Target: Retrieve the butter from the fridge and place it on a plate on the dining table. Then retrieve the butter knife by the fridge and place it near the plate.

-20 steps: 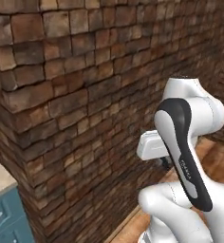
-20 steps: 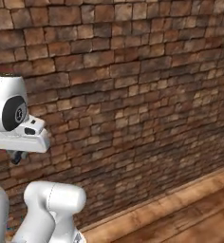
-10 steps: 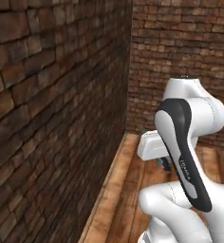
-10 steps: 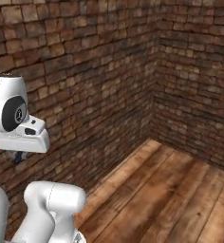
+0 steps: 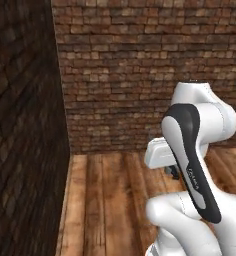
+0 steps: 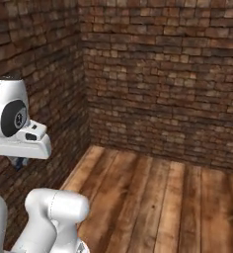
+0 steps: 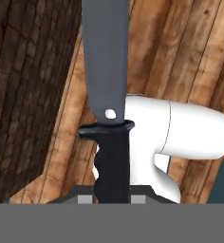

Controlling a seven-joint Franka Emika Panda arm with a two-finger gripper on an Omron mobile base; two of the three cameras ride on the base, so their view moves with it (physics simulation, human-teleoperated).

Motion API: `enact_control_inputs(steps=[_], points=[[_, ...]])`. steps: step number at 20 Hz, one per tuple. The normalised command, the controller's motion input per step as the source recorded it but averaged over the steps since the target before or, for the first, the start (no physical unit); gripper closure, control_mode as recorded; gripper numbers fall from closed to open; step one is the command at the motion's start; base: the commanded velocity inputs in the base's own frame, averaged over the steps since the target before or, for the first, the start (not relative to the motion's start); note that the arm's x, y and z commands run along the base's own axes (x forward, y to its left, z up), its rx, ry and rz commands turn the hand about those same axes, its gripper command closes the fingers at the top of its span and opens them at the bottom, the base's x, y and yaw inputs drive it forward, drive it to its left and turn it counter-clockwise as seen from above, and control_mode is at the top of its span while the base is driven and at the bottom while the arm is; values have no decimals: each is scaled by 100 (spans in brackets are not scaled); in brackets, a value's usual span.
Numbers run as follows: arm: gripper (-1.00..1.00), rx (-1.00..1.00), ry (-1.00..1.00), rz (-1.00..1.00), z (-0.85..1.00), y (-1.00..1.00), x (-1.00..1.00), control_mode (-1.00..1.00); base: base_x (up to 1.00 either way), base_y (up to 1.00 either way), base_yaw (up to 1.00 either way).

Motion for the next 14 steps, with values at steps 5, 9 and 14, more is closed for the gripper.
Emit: enact_control_inputs(steps=[5, 9, 14], points=[[100, 0, 0, 0, 0, 0, 0, 100, 52, -17, -63], [100, 0, 0, 0, 0, 0, 0, 100, 38, 0, -69], [100, 0, 0, 0, 0, 0, 0, 100, 37, 0, -69]])
